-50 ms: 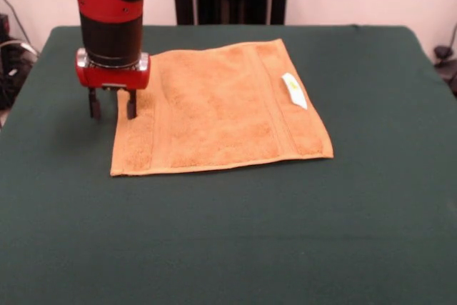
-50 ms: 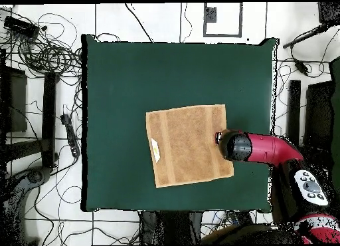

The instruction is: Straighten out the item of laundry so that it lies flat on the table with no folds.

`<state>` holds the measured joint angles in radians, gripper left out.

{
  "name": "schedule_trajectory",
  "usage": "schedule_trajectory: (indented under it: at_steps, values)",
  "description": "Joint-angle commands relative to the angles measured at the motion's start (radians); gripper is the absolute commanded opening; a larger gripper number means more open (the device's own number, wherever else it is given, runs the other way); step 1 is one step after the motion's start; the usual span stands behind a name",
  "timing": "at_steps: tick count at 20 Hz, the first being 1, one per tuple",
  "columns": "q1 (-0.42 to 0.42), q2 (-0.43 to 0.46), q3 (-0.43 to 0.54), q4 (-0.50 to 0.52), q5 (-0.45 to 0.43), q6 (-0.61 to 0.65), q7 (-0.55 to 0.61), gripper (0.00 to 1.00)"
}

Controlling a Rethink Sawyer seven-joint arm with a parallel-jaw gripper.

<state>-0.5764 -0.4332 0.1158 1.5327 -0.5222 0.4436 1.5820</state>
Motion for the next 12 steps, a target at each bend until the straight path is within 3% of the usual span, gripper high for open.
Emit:
schedule_trajectory:
  at_steps: [1, 12]
  values:
    - [0.022, 0.137, 0.107, -0.088, -0.068, -0.045, -0.053, 1.00]
    - [-0.035, 0.161, 0.144, -0.161, -0.066, 0.023, -0.144, 1.00]
